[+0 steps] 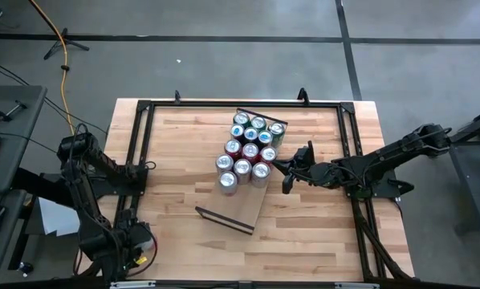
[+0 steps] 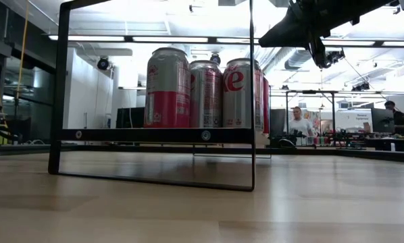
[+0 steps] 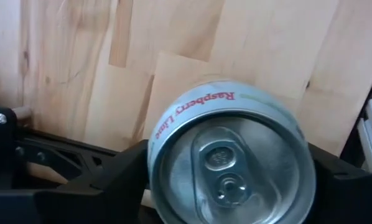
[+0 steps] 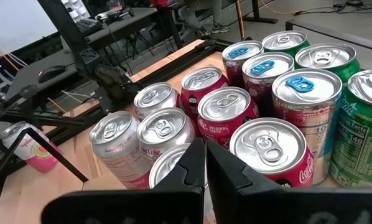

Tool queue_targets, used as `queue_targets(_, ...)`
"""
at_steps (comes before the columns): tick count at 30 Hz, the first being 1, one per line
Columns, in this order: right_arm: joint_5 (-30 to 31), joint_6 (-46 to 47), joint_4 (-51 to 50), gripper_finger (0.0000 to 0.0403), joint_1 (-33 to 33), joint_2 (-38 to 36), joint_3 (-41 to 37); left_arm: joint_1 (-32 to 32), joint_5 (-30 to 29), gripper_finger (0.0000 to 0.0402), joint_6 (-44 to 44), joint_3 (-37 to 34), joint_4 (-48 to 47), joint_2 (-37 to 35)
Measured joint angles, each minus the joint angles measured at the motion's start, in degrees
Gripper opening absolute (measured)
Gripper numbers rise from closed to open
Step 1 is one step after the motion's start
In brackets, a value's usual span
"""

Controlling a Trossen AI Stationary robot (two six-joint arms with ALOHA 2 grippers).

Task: Place canned beverage on shelf
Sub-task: Put the white and pink soda can on the shelf aligned with the other white and pink soda can

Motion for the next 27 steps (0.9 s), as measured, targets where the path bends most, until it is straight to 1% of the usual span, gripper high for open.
queue_targets(7,0.00,-0.01,-0.12,0.0000,0.00,0.00,0.00,1.49,0.39,0.0199,-0.39,0.14,-0.27,-0.09)
queue_targets(11,0.00,0.00,-0.59,0.0000,0.00,0.00,0.00,3.01,0.87,0.0199,1.09,1.07,-0.76,-0.26)
queue_targets(13,0.00,-0.02,-0.61,0.0000,0.00,0.00,0.00,3.77,2.51,0.0199,3.31,2.48,-1.39,-1.77)
queue_targets(16,0.14,-0.02,-0.63,0.0000,0.00,0.00,0.00,5.12,5.55,0.0199,7.69,6.01,-3.30,-5.43)
queue_targets(20,0.33,-0.04,-0.61,0.0000,-0.01,0.00,0.00,8.91,6.46,0.0199,12.17,13.50,-5.88,-12.50)
queue_targets(22,0.33,0.25,-0.59,0.0000,-0.02,0.00,0.00,12.18,4.95,0.0199,13.53,17.90,-7.10,-15.76)
queue_targets(23,0.33,0.72,-0.57,0.0000,0.00,0.00,0.00,14.11,3.19,0.0199,14.40,20.20,-7.78,-17.25)
queue_targets(25,0.54,1.57,0.29,0.0000,0.00,0.00,0.00,18.25,-1.98,0.0199,16.84,24.73,-8.07,-19.79)
queue_targets(27,0.79,2.52,1.97,0.0000,0.00,0.00,0.00,22.48,-8.99,0.0199,20.57,28.51,-7.80,-21.53)
